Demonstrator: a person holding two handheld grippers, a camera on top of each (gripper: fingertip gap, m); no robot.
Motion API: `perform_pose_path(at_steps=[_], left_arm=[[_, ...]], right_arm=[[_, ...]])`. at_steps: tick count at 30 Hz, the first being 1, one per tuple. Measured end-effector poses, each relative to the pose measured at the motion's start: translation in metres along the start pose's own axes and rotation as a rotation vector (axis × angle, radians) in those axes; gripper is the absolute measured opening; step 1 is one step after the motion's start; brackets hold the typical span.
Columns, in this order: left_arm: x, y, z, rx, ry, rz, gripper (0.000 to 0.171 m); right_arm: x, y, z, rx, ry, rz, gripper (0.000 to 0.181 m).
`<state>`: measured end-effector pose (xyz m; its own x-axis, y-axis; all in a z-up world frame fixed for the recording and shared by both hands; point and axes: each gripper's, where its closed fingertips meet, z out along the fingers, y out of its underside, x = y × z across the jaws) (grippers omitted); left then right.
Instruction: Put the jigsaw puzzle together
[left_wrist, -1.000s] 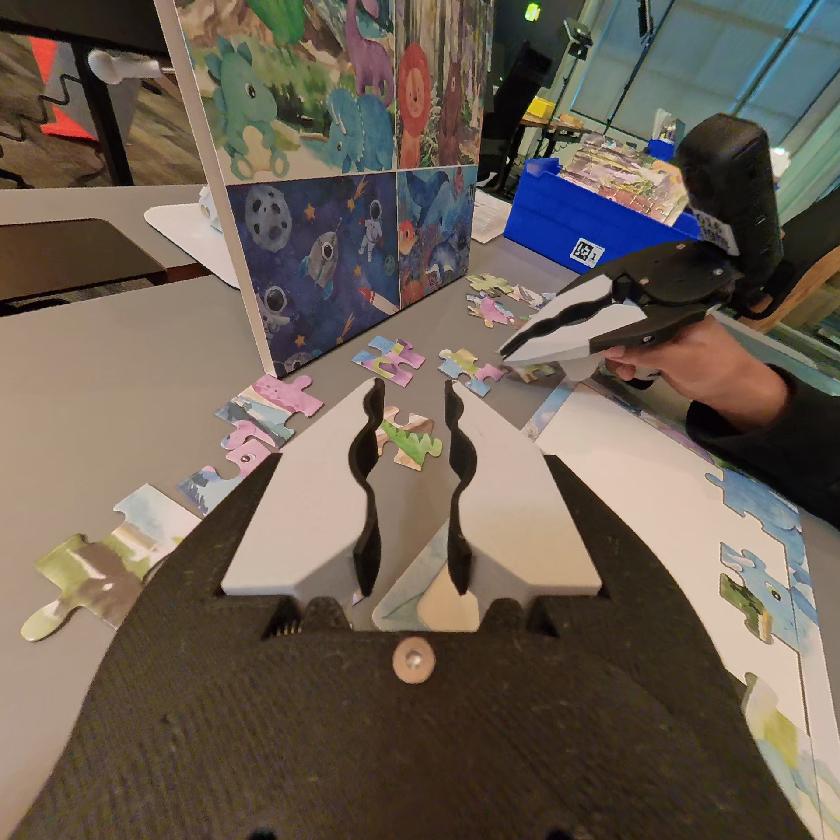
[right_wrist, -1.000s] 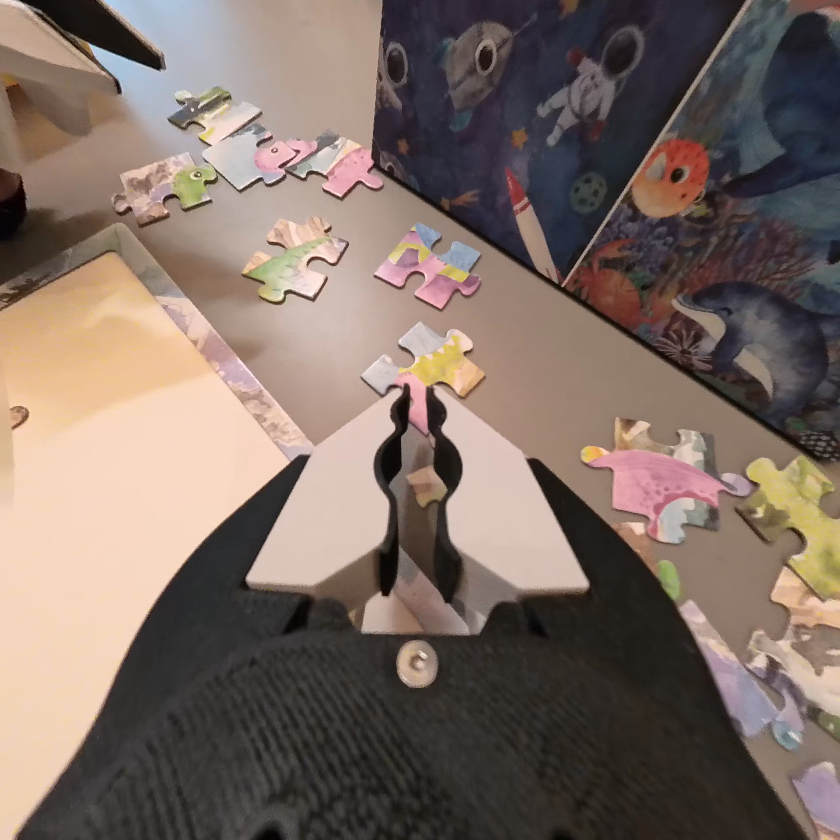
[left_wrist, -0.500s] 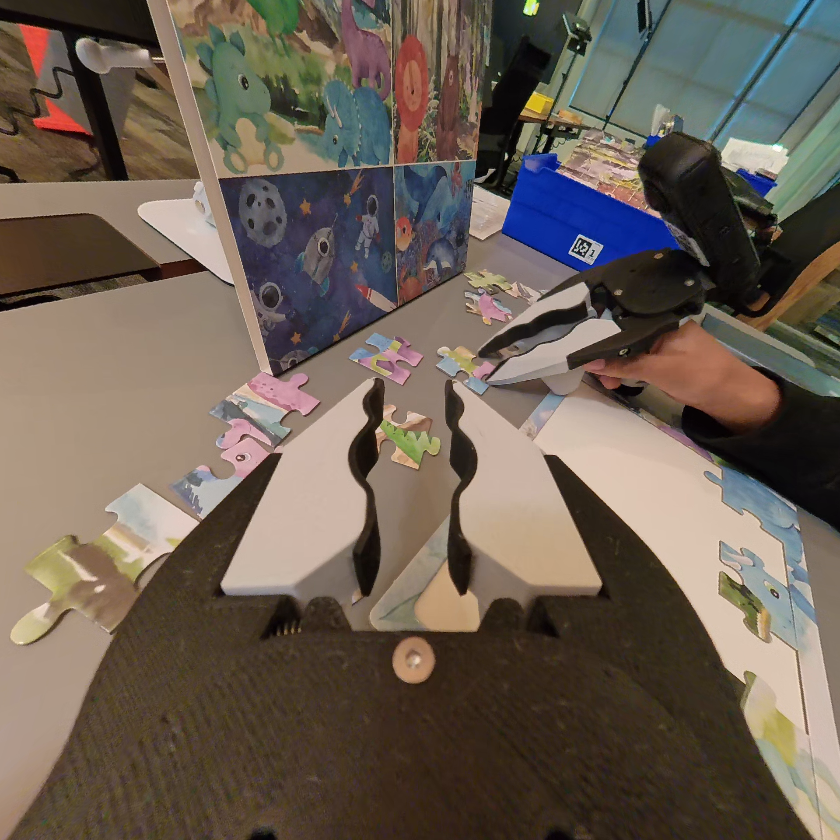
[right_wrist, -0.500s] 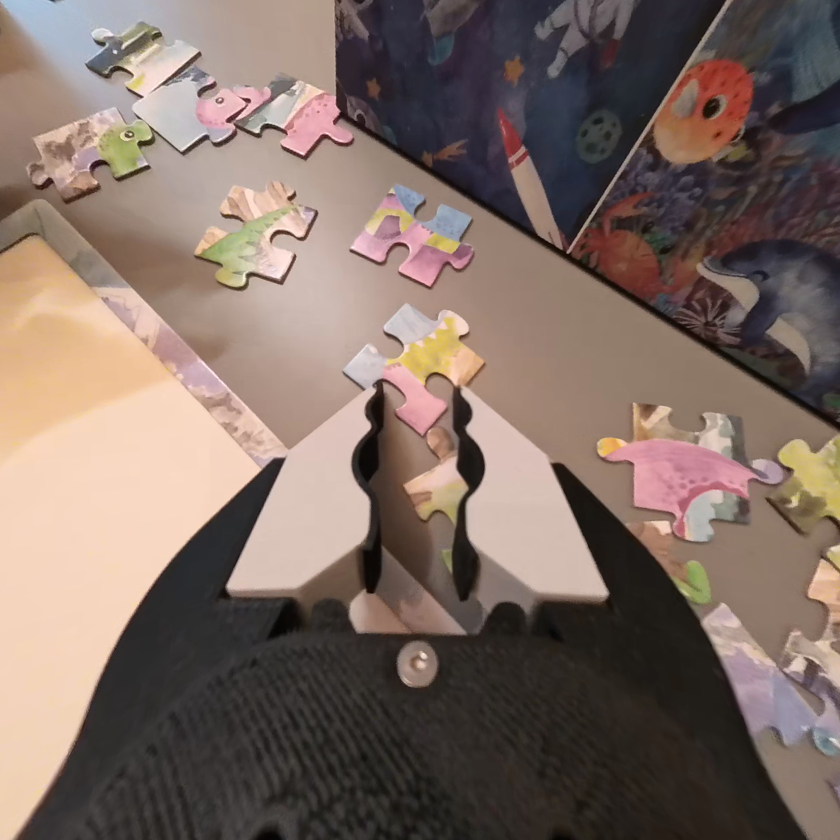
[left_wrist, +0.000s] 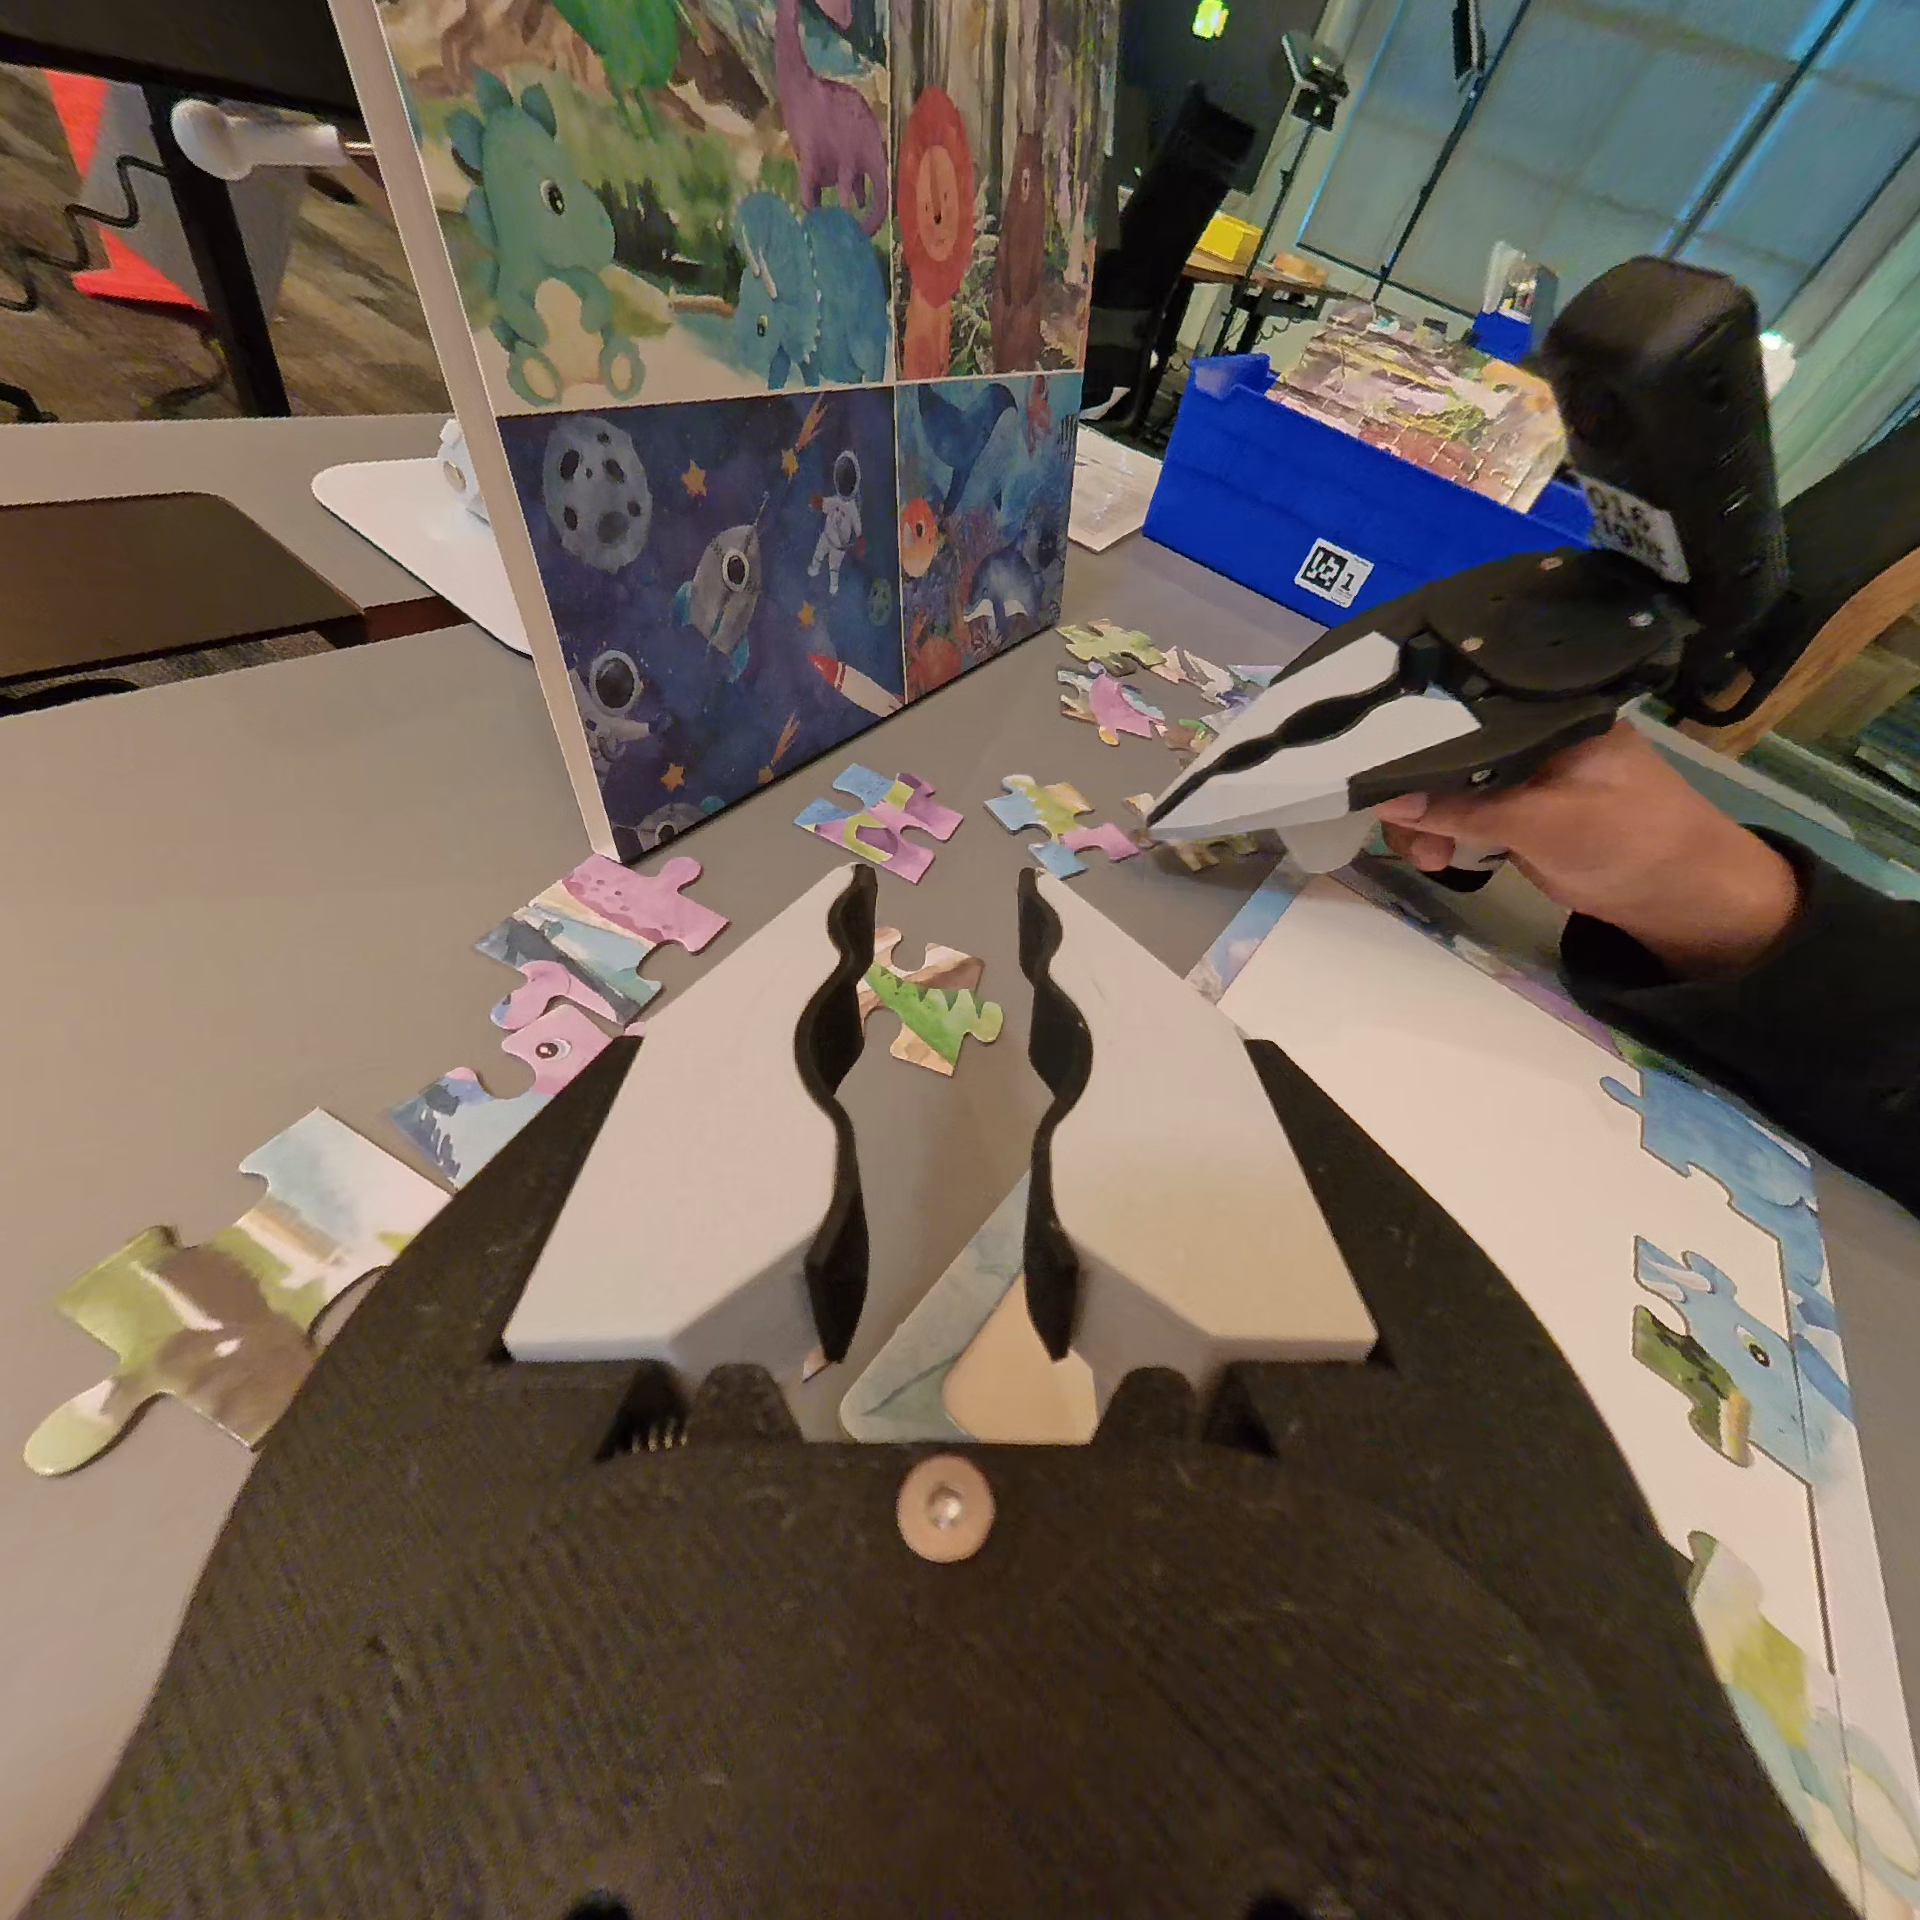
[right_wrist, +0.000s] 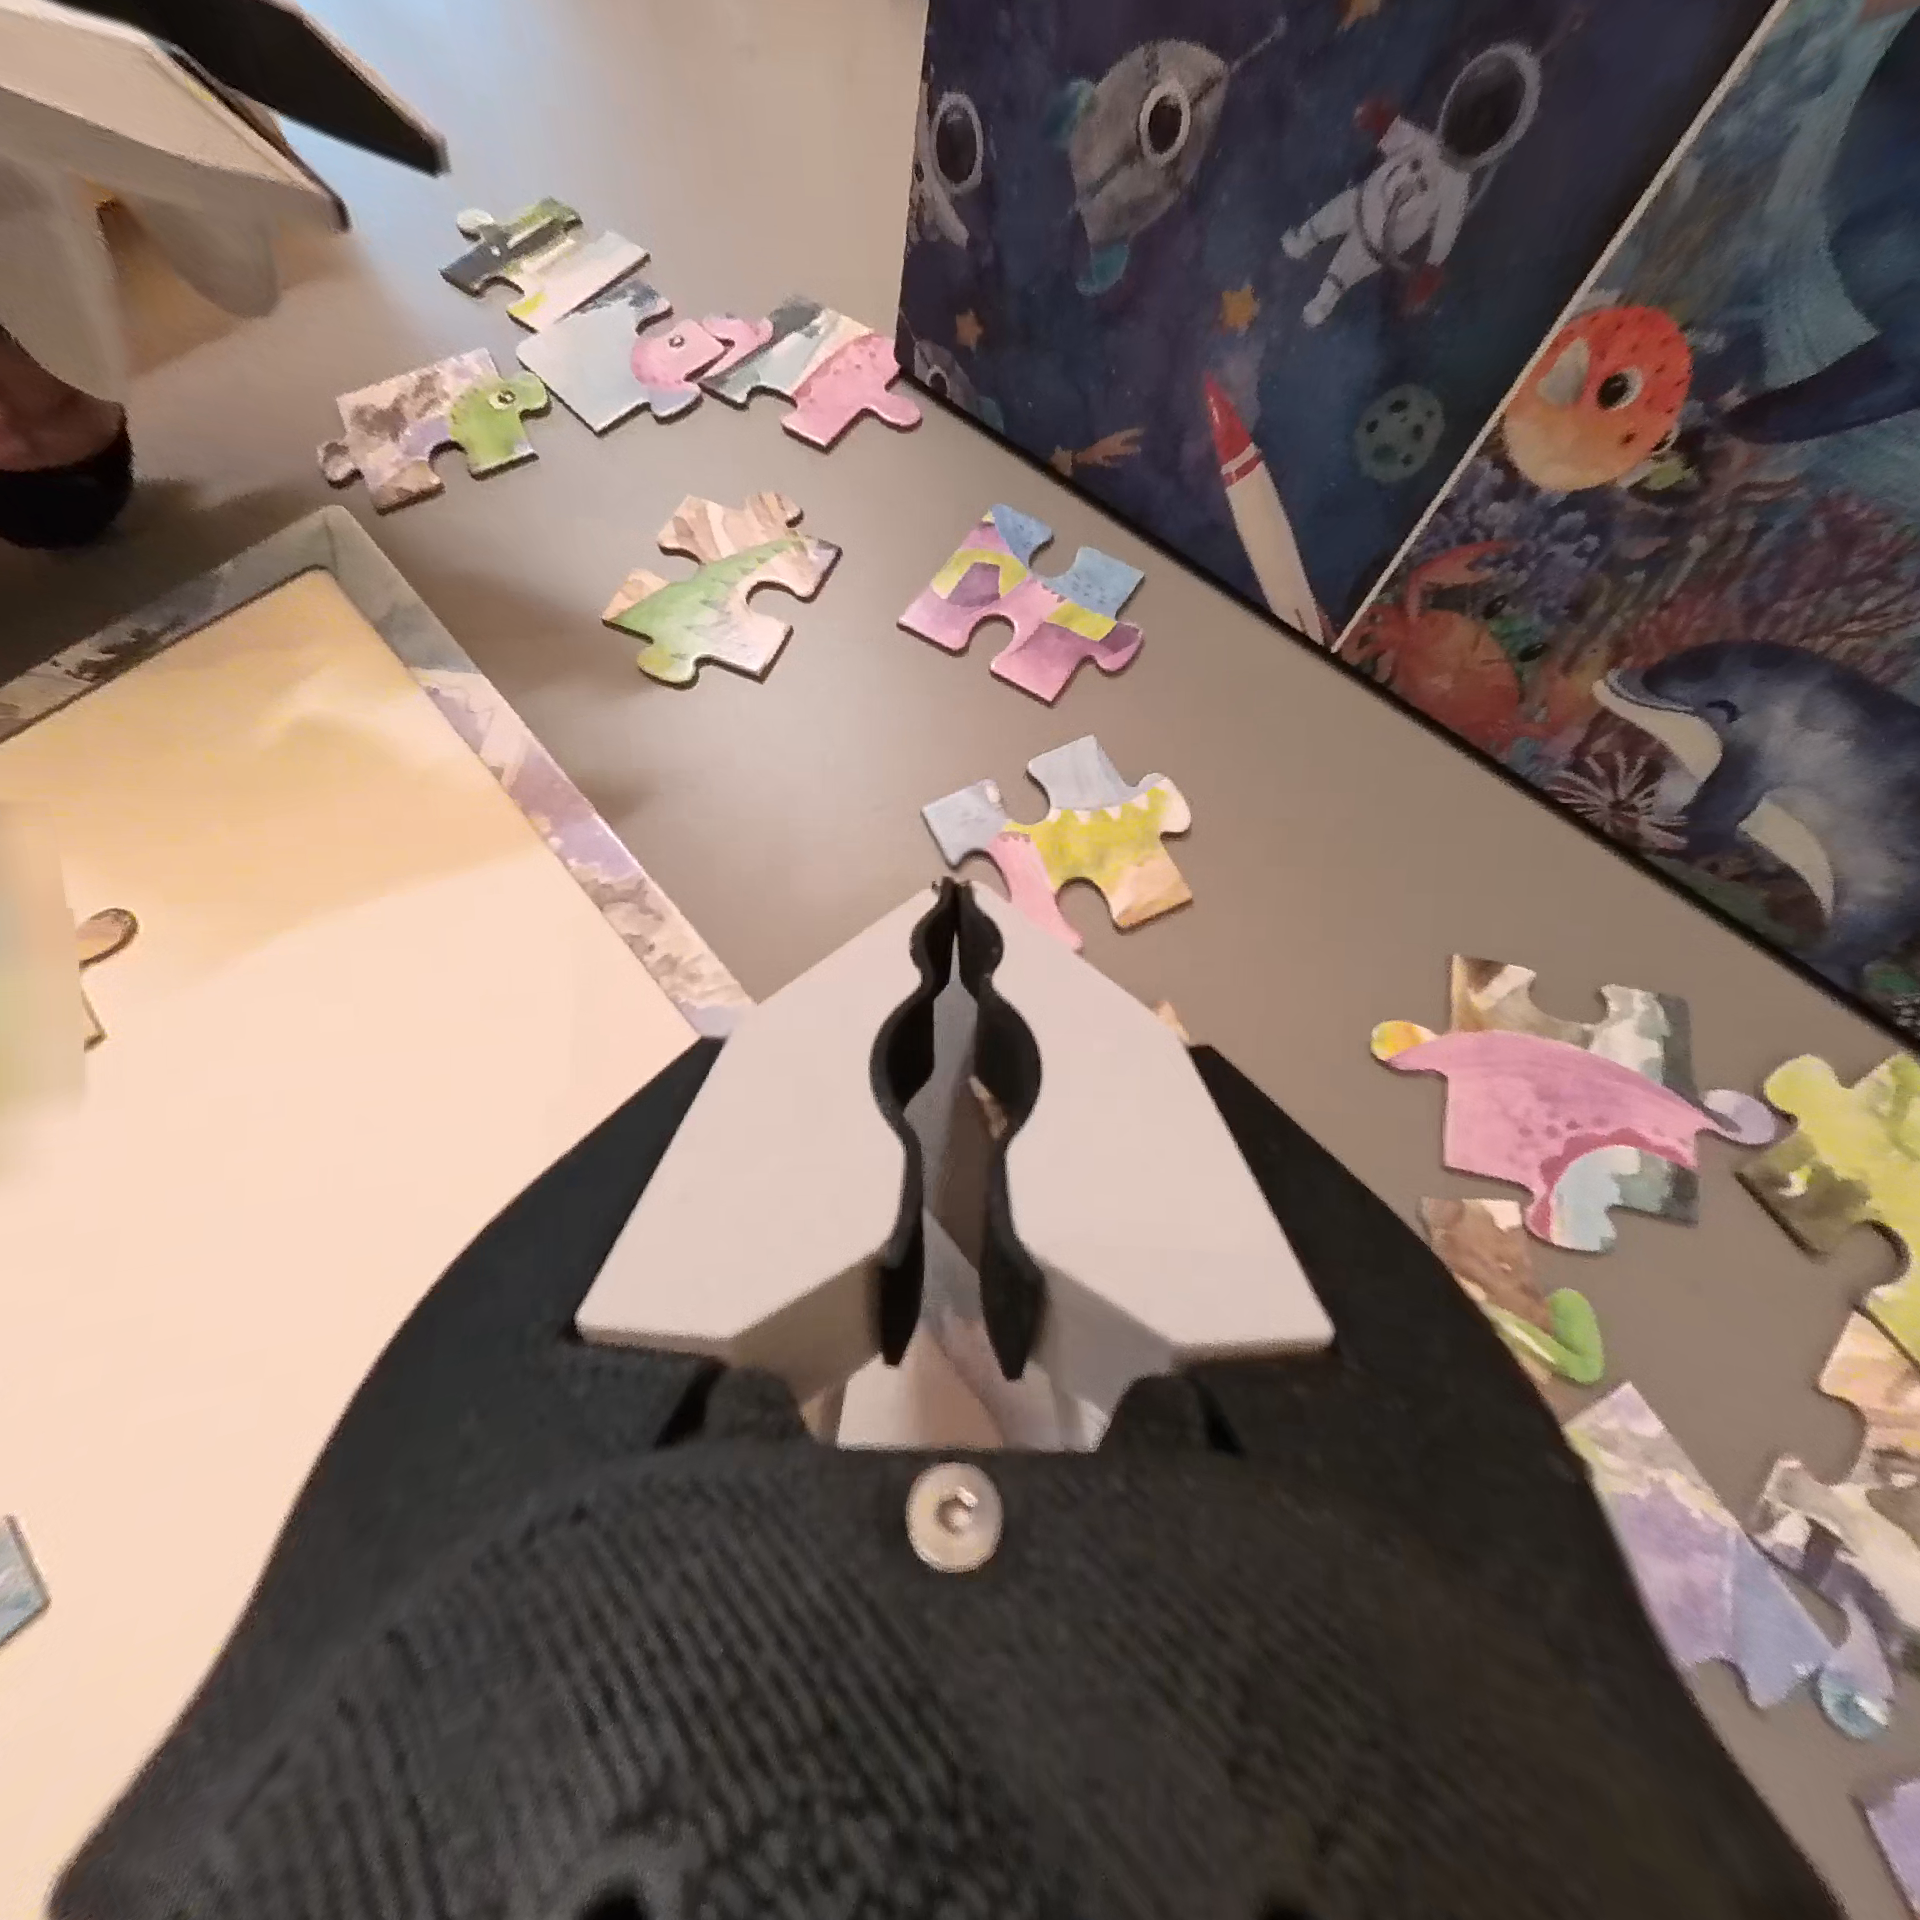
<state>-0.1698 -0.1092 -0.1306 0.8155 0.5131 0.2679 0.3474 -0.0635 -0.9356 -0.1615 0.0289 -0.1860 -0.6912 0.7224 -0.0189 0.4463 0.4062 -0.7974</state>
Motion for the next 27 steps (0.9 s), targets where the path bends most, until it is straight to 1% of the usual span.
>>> perform_pose_path(at_steps=[3, 5, 6, 7, 8, 10, 11, 12, 14, 16, 17, 21, 24, 27], left_arm=[[0.001, 0.001, 0.001, -0.004, 0.008, -0.008, 0.026], [0.001, 0.002, 0.002, -0.008, 0.006, -0.005, 0.026], [0.001, 0.002, 0.002, -0.01, 0.006, -0.003, 0.026], [0.001, 0.003, 0.002, -0.012, 0.005, -0.002, 0.026], [0.0, 0.003, 0.002, -0.013, 0.003, -0.002, 0.026], [-0.001, 0.002, 0.001, -0.01, -0.001, 0.0, 0.026], [-0.001, 0.002, 0.0, -0.008, -0.004, 0.0, 0.026], [-0.002, 0.001, 0.0, -0.005, -0.006, 0.0, 0.026], [-0.002, -0.001, -0.002, 0.002, -0.006, -0.004, 0.026], [-0.003, -0.002, -0.002, 0.007, -0.006, -0.005, 0.026], [-0.003, -0.002, -0.002, 0.008, -0.006, -0.005, 0.026], [-0.001, -0.002, -0.002, 0.01, 0.002, -0.008, 0.026], [0.001, -0.001, 0.0, 0.002, 0.006, -0.004, 0.026], [0.003, 0.001, 0.002, -0.007, 0.017, -0.002, 0.027]], right_arm=[[0.006, -0.002, -0.008, 0.025, 0.022, 0.006, 0.0], [0.013, -0.003, -0.008, 0.041, 0.037, 0.029, 0.002], [0.017, -0.003, -0.005, 0.043, 0.047, 0.052, 0.017], [0.02, -0.002, 0.001, 0.036, 0.05, 0.081, 0.038], [0.02, 0.0, 0.007, 0.02, 0.037, 0.112, 0.054], [0.014, 0.001, 0.02, -0.018, 0.007, 0.142, 0.075], [0.014, 0.003, 0.026, -0.046, 0.014, 0.12, 0.08], [0.017, 0.004, 0.031, -0.075, 0.044, 0.084, 0.082], [0.022, 0.003, 0.036, -0.113, 0.087, 0.03, 0.08], [0.022, 0.0, 0.038, -0.131, 0.07, 0.029, 0.063], [0.022, 0.001, 0.038, -0.142, 0.061, 0.027, 0.059], [0.022, 0.003, 0.034, -0.144, 0.057, 0.008, 0.059], [0.019, -0.005, 0.026, -0.08, 0.031, -0.007, 0.058], [-0.001, -0.033, 0.004, 0.086, -0.086, -0.029, 0.058]])
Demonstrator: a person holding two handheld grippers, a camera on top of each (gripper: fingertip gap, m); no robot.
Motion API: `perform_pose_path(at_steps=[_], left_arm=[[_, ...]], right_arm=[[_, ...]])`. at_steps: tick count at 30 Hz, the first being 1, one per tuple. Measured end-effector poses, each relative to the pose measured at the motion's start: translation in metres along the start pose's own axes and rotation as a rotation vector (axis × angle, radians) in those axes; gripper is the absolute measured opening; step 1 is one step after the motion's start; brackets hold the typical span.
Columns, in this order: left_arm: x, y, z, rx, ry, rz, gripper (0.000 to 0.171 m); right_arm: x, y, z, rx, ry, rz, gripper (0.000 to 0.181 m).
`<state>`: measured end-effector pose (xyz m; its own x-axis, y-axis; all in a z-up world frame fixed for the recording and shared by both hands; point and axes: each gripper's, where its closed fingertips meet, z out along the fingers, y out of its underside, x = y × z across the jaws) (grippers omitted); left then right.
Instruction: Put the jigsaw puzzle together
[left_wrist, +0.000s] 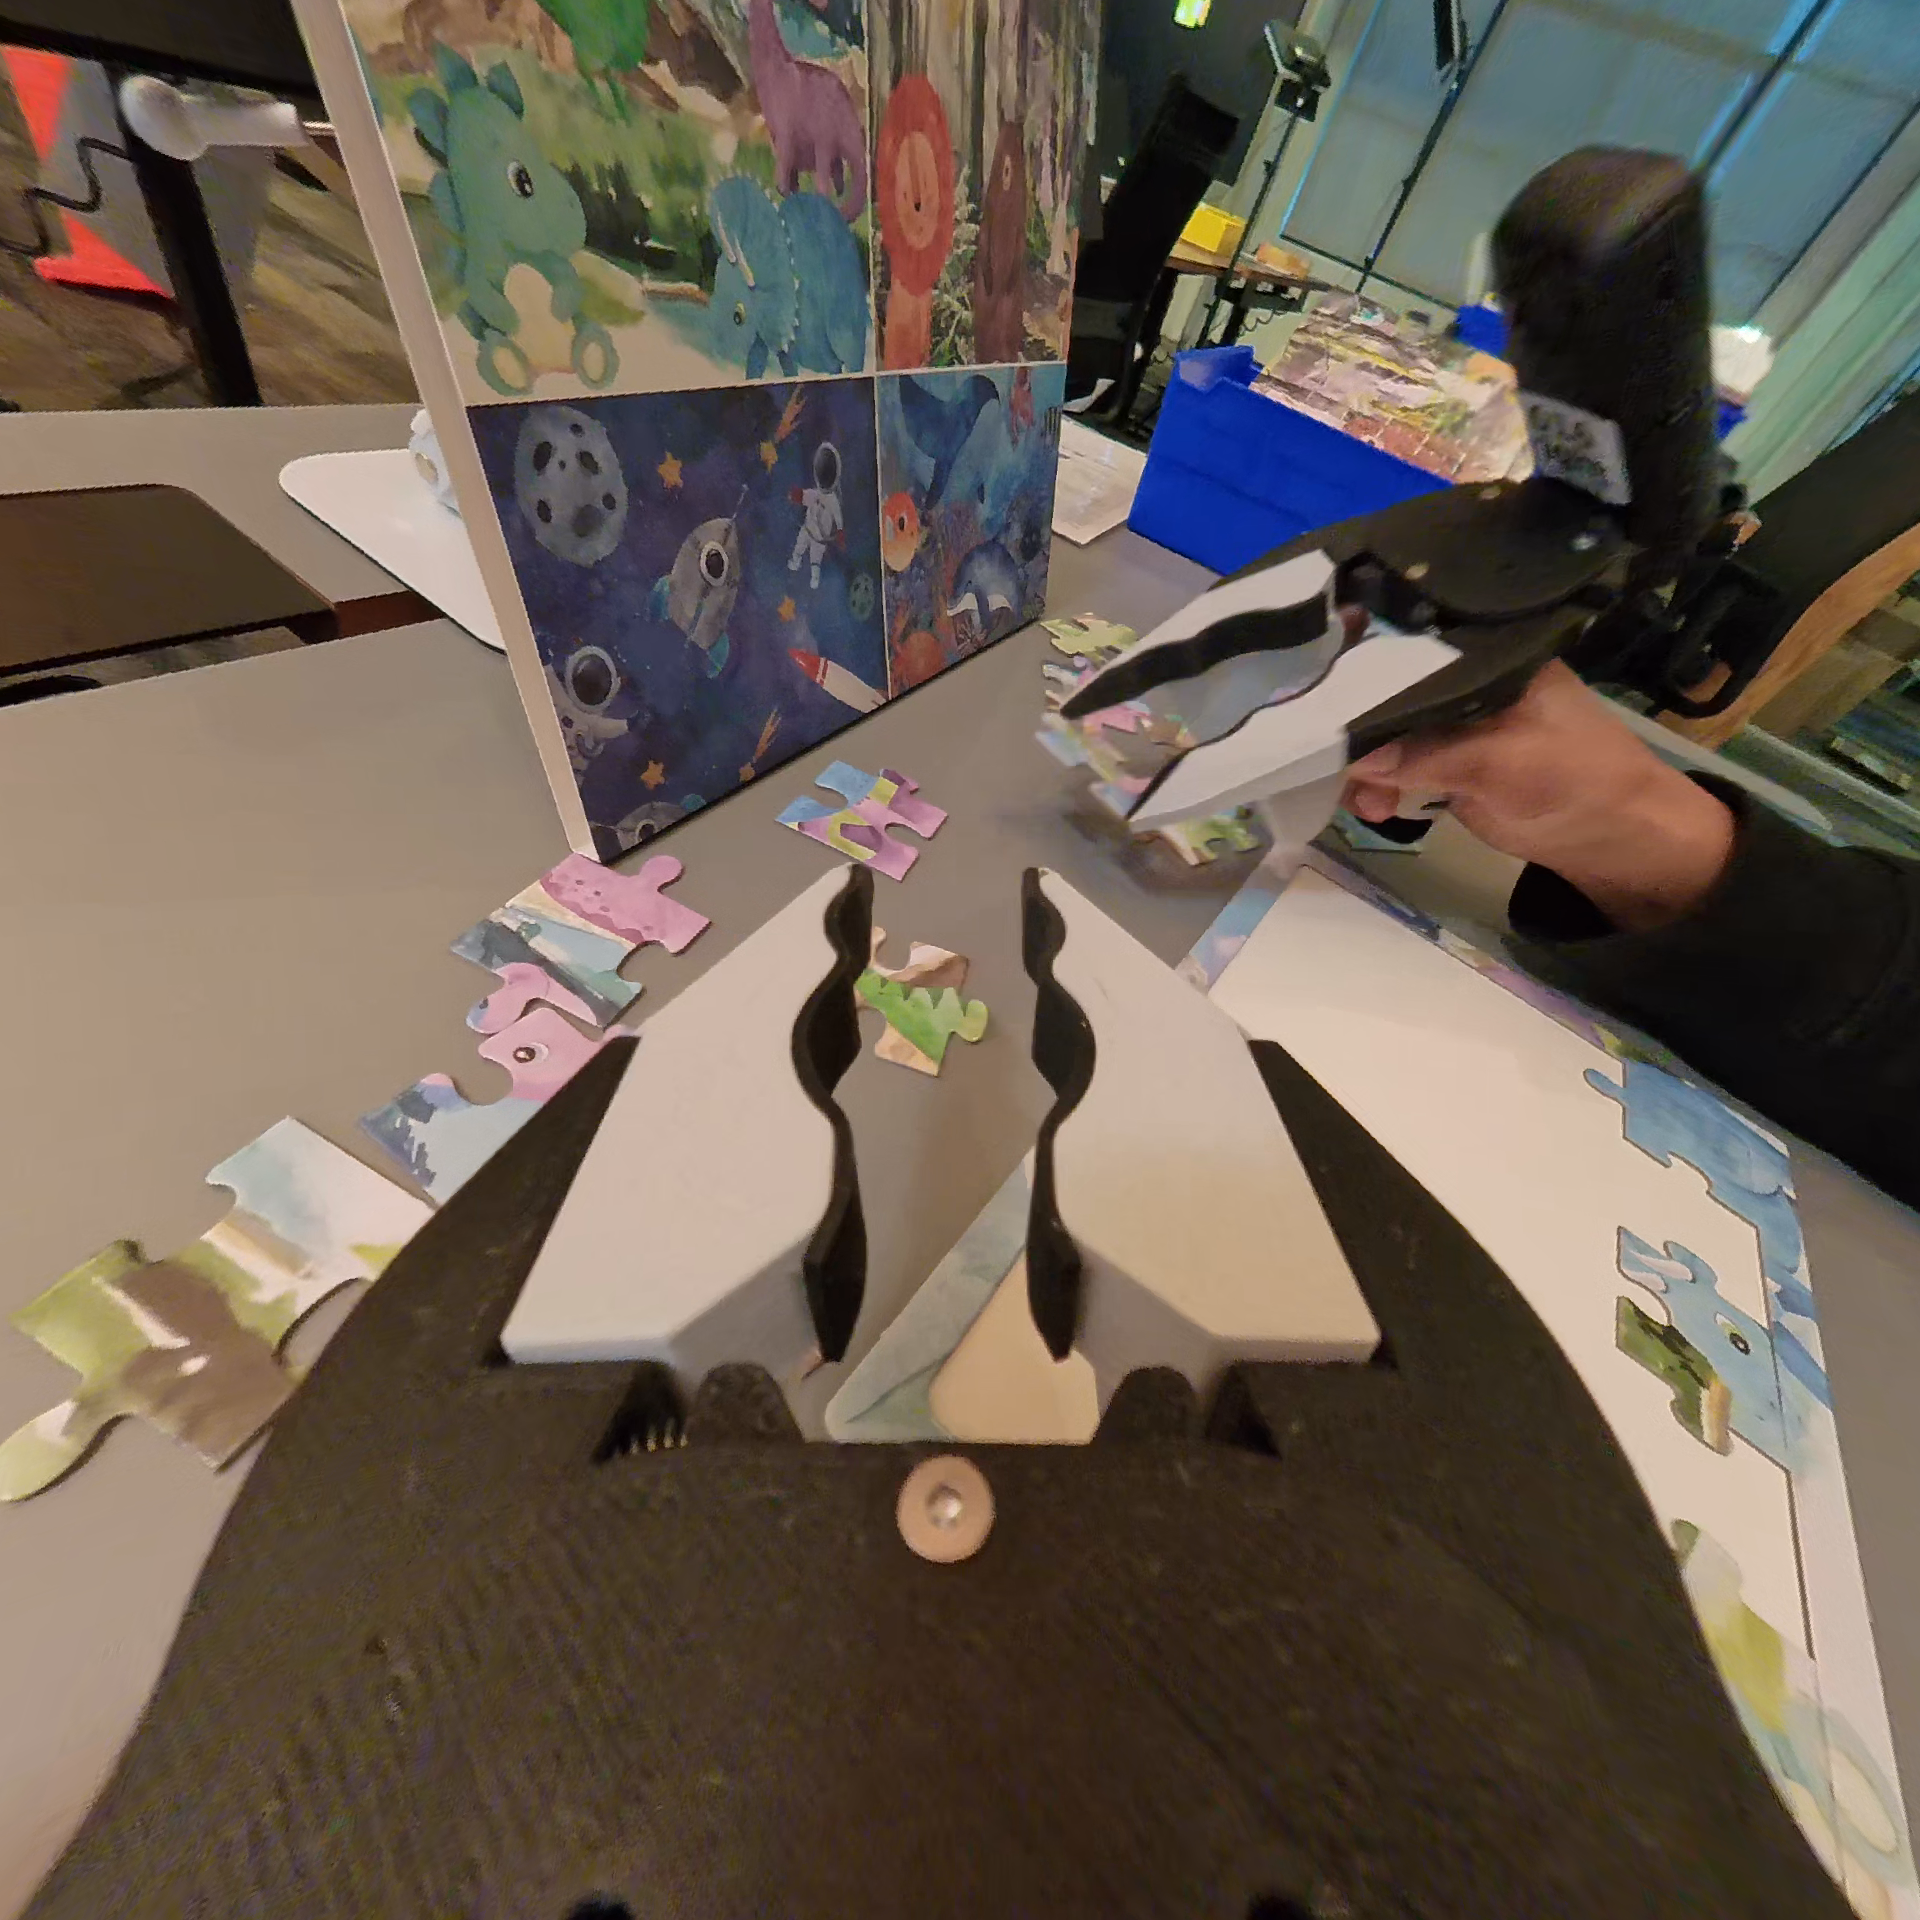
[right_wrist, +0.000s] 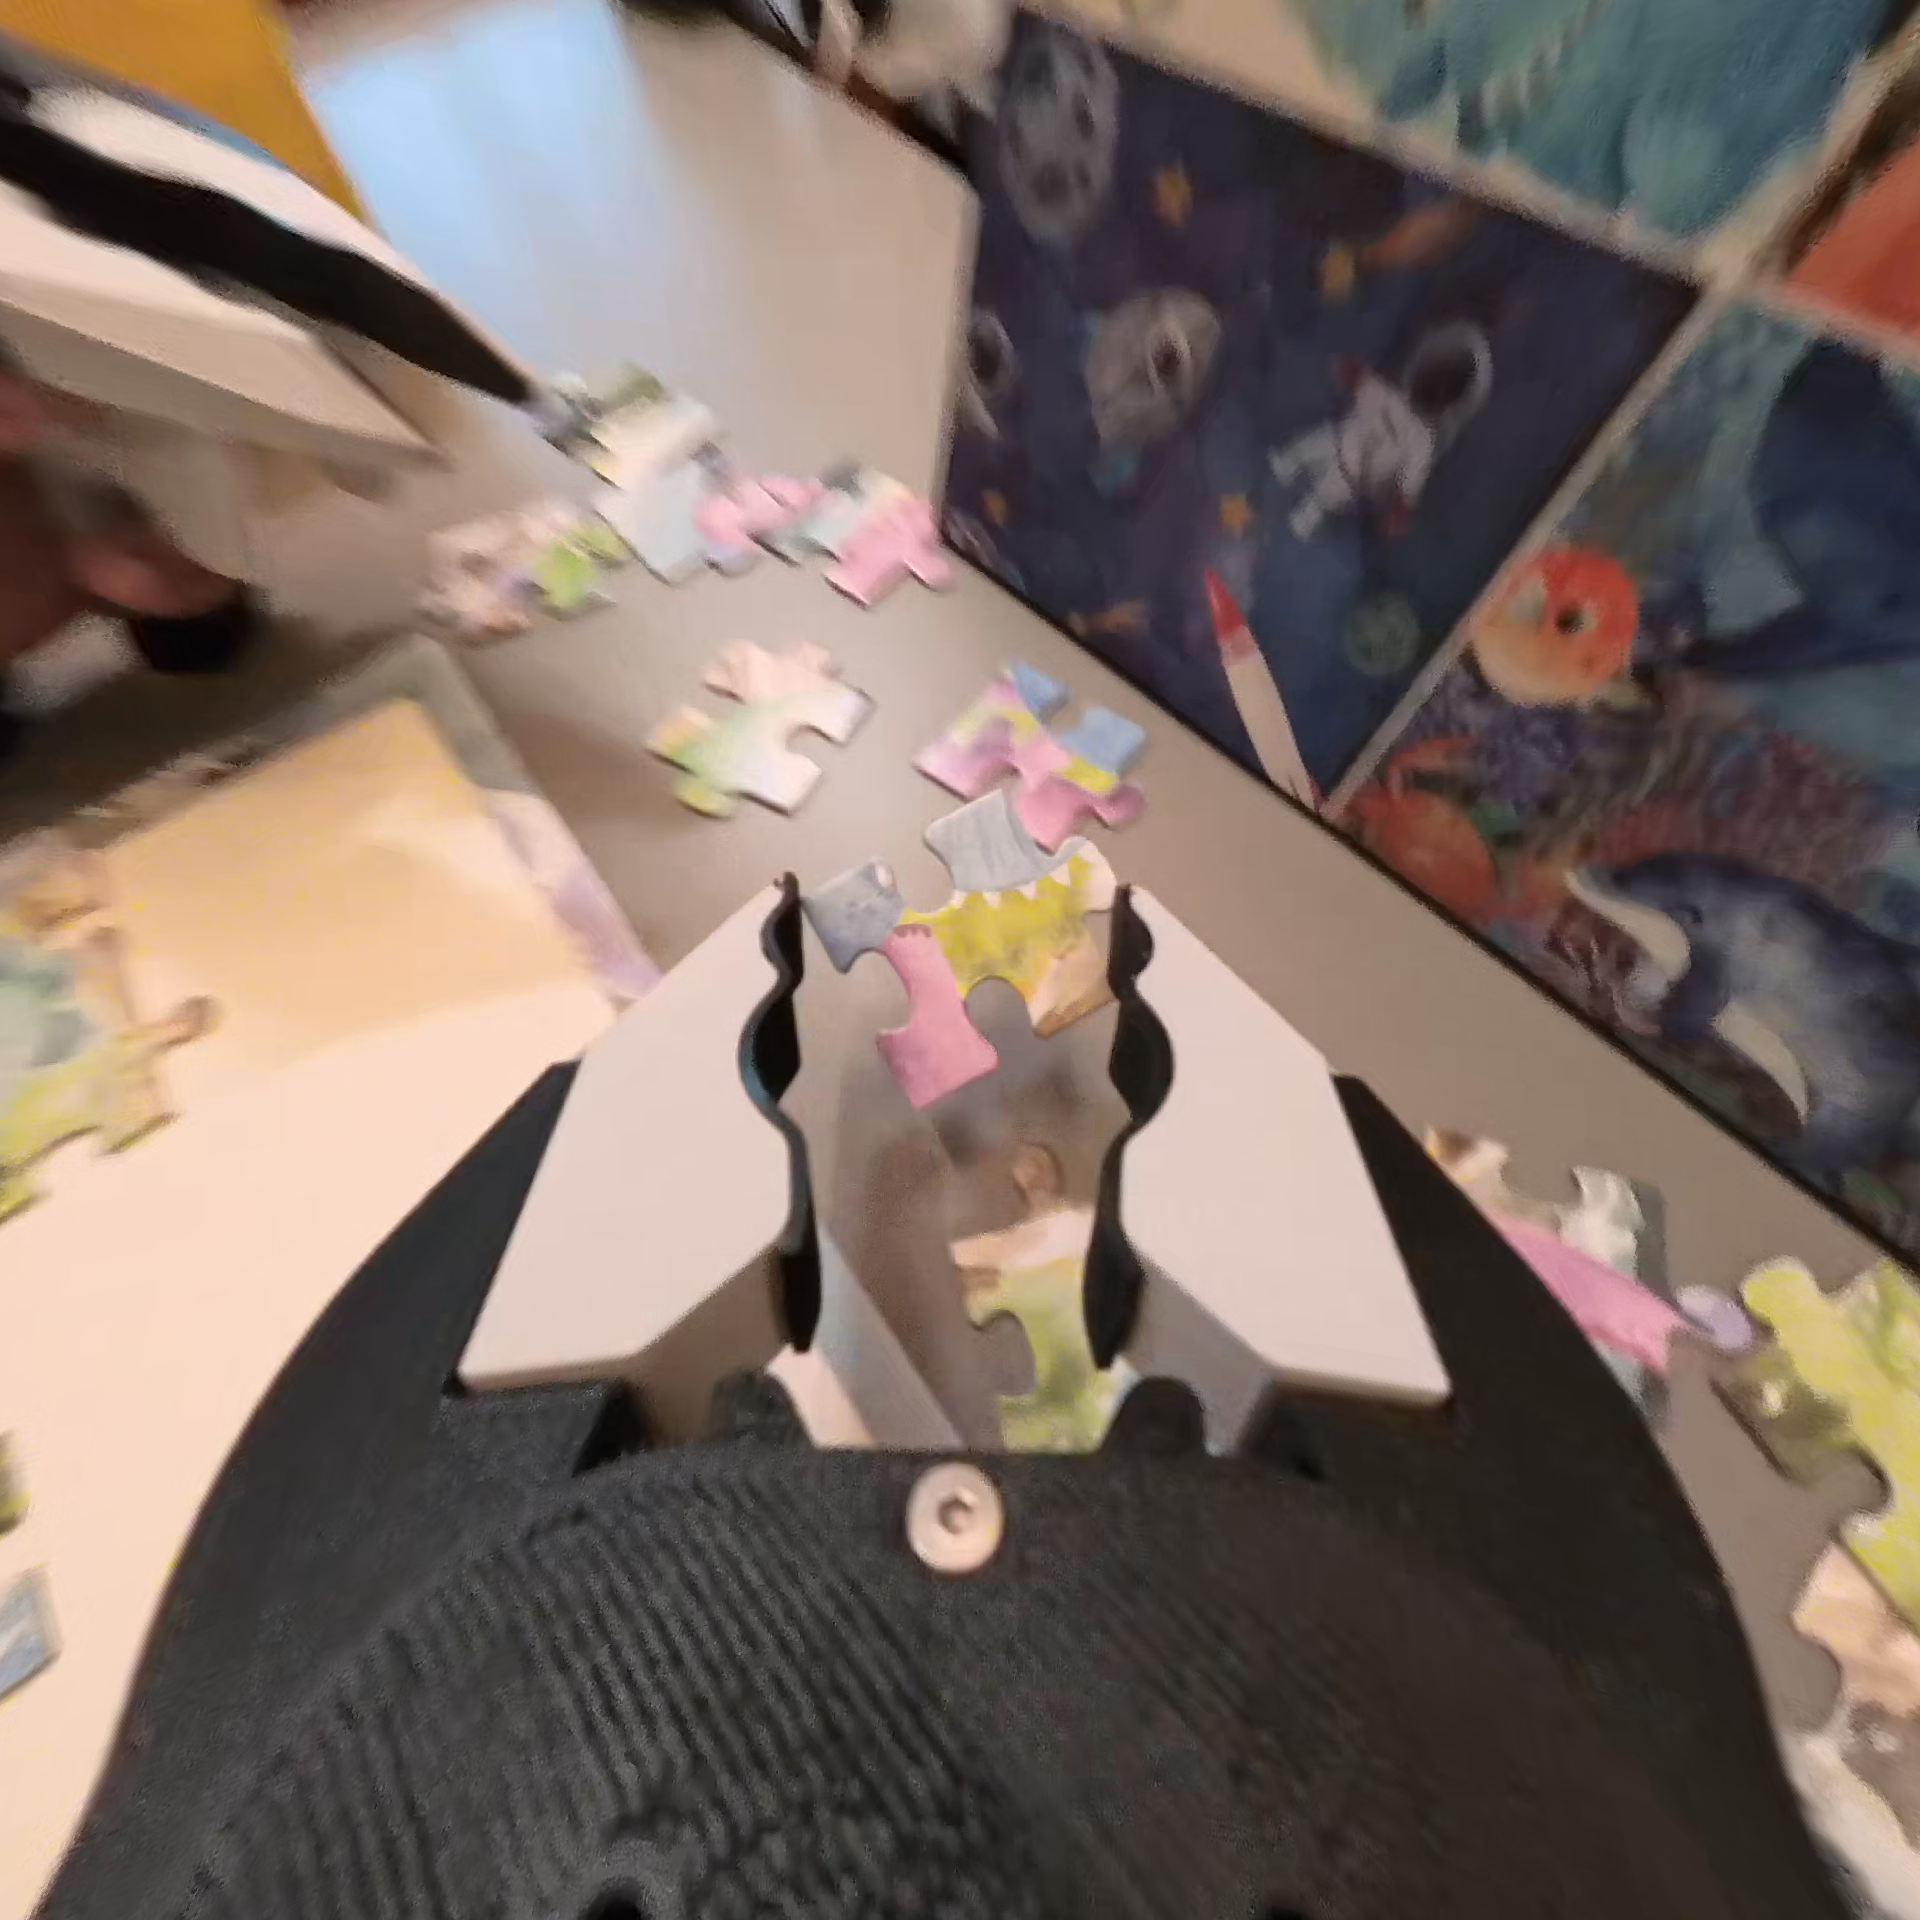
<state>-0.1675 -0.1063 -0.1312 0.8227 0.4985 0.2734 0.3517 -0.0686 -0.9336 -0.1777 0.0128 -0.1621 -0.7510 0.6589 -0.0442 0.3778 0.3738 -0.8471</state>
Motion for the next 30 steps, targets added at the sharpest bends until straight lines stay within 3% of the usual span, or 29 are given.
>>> perform_pose_path(at_steps=[4, 8, 11, 14, 18, 19, 26, 30], left_arm=[[0.025, -0.008, 0.003, 0.044, 0.135, -0.076, 0.037], [0.071, -0.007, 0.009, 0.013, 0.457, -0.355, 0.065], [0.09, 0.001, 0.011, -0.046, 0.604, -0.486, 0.07], [0.099, 0.006, 0.013, -0.07, 0.65, -0.505, 0.054], [0.101, 0.009, 0.013, -0.079, 0.639, -0.477, 0.006], [0.1, 0.008, 0.013, -0.066, 0.633, -0.475, 0.0], [0.089, -0.008, 0.008, 0.059, 0.605, -0.518, 0.0], [0.086, -0.009, 0.008, 0.069, 0.585, -0.512, 0.0]], right_arm=[[-0.052, -0.034, -0.036, 0.215, -0.138, -0.259, 0.058], [-0.085, -0.039, -0.04, 0.192, -0.062, -0.584, 0.058], [-0.102, -0.035, -0.031, 0.154, -0.027, -0.716, 0.059], [-0.112, -0.029, -0.025, 0.128, -0.025, -0.782, 0.059], [-0.115, -0.031, -0.025, 0.145, -0.031, -0.78, 0.059], [-0.115, -0.032, -0.026, 0.153, -0.033, -0.772, 0.054], [-0.091, -0.043, -0.031, 0.178, 0.068, -0.709, 0.048], [-0.081, -0.047, -0.036, 0.201, 0.086, -0.648, 0.046]])
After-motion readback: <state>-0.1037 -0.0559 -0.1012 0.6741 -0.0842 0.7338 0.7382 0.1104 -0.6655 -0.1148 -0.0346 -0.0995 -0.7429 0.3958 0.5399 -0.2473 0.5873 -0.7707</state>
